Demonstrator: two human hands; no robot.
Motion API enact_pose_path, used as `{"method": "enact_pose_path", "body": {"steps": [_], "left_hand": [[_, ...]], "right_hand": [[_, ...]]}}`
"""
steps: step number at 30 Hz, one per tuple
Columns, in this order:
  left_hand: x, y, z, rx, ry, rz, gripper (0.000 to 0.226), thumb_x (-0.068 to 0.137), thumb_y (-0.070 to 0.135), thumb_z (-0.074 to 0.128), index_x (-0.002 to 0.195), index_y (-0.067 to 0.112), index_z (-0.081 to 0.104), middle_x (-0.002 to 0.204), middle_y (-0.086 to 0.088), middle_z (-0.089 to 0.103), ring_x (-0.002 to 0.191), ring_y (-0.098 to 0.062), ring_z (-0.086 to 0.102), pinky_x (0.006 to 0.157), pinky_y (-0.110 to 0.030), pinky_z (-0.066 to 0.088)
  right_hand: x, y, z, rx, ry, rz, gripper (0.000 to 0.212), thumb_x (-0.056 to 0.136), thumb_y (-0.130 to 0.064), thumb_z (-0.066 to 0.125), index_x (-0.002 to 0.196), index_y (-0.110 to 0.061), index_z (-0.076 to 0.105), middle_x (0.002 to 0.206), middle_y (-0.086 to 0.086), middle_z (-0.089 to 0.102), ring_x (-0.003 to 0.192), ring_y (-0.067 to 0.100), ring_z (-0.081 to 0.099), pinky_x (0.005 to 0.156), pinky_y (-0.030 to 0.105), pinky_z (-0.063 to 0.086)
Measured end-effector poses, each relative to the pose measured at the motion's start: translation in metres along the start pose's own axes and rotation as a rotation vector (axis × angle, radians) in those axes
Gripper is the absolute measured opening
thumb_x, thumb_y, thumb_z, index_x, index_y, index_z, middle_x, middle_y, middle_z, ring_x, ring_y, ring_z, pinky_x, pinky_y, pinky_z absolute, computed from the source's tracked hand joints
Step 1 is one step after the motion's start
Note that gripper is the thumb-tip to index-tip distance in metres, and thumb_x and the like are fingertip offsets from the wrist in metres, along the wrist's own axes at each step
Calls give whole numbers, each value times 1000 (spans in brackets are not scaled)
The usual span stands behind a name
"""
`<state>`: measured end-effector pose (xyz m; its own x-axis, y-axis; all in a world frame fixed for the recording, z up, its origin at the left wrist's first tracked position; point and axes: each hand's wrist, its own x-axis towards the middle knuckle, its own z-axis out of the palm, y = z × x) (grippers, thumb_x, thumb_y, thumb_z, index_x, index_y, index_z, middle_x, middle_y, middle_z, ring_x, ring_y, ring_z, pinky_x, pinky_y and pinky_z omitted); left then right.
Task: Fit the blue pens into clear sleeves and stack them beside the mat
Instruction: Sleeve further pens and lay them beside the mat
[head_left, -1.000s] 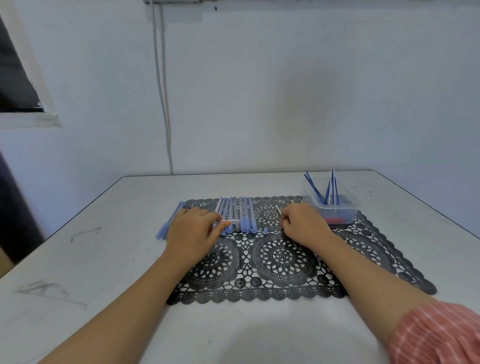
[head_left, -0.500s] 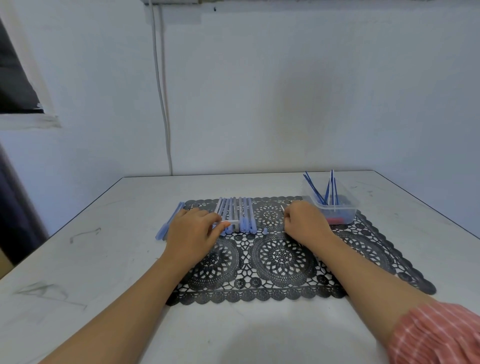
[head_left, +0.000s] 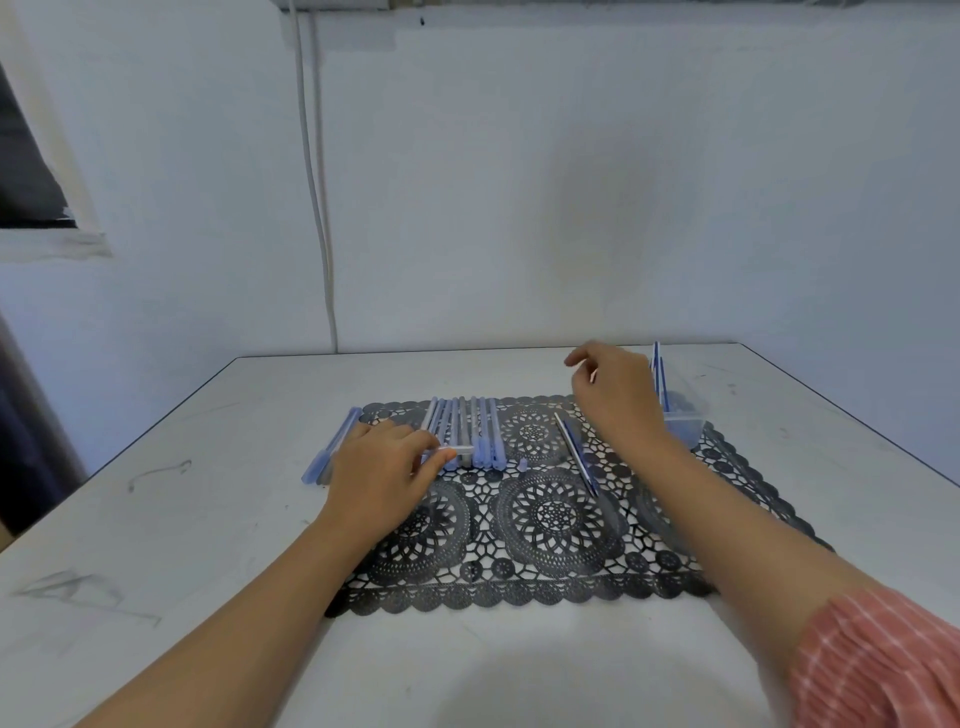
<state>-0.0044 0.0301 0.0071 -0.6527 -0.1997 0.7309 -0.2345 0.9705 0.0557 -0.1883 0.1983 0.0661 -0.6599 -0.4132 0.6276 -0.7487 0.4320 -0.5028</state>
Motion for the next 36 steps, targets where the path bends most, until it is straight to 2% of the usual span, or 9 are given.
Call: {"method": "enact_pose_path", "body": {"steps": [5, 9, 13, 16, 19, 22, 27, 32, 36], "left_hand": [[-1, 1, 3, 7, -10, 6, 46, 87, 55, 37, 78, 24, 71, 59, 12, 59, 58, -10, 54, 65, -27, 37], [1, 2, 5, 14, -22, 8, 44, 87, 54, 38, 77, 26, 70, 57, 13, 57, 57, -8, 53, 64, -27, 38], [0, 1, 5, -8, -39, -1, 45, 87, 55, 37, 79, 25, 70, 60, 14, 57, 58, -8, 52, 64, -26, 36], [1, 1, 4, -20, -49, -11, 45, 87, 55, 37, 81, 25, 71, 61, 14, 56, 60, -8, 52, 63, -26, 36], [1, 4, 2, -39, -35, -17, 41, 86, 53, 41, 84, 25, 70, 60, 17, 51, 61, -7, 51, 63, -27, 37], [2, 6, 0, -54, -52, -36, 43, 83, 57, 43, 100, 25, 67, 59, 17, 49, 63, -7, 53, 69, -31, 44], [3, 10, -6, -93, -46, -105, 61, 76, 49, 68, 127, 20, 52, 66, 15, 56, 64, -7, 54, 76, -30, 45], [3, 15, -14, -199, 27, -151, 79, 68, 67, 55, 131, 19, 45, 71, 13, 62, 67, -9, 54, 69, -26, 40], [2, 17, -15, -254, 105, -165, 84, 64, 61, 63, 133, 19, 43, 73, 17, 61, 70, -8, 51, 66, -20, 36]], "right_hand": [[21, 23, -19, -51, 14, 152, 24, 82, -4, 51, 88, -7, 73, 91, 10, 71, 85, 26, 63, 76, 27, 47], [28, 46, -24, -120, -68, 265, 23, 73, -3, 49, 62, 0, 68, 73, 16, 69, 69, 31, 63, 64, 37, 54], [27, 57, -23, -181, -181, 340, 26, 71, 0, 49, 46, -7, 46, 51, 10, 49, 51, 26, 47, 45, 24, 33], [24, 59, -19, -242, -279, 376, 26, 75, -6, 51, 52, -11, 41, 54, 6, 39, 56, 25, 43, 51, 24, 32], [24, 59, -16, -303, -350, 403, 12, 78, -15, 52, 75, -8, 62, 73, 10, 53, 71, 27, 52, 61, 27, 41], [24, 60, -15, -344, -357, 412, 22, 82, -21, 52, 93, -8, 66, 89, 11, 59, 77, 27, 54, 66, 29, 44], [23, 61, -13, -388, -367, 422, 21, 84, -27, 52, 90, -8, 61, 92, 10, 60, 80, 28, 57, 68, 29, 46], [23, 60, -13, -355, -335, 437, 19, 83, -22, 53, 89, -6, 60, 87, 10, 56, 83, 30, 58, 68, 29, 45], [24, 63, -12, -277, -249, 417, 21, 79, -15, 56, 91, -6, 70, 88, 12, 65, 78, 29, 59, 63, 28, 44]]}}
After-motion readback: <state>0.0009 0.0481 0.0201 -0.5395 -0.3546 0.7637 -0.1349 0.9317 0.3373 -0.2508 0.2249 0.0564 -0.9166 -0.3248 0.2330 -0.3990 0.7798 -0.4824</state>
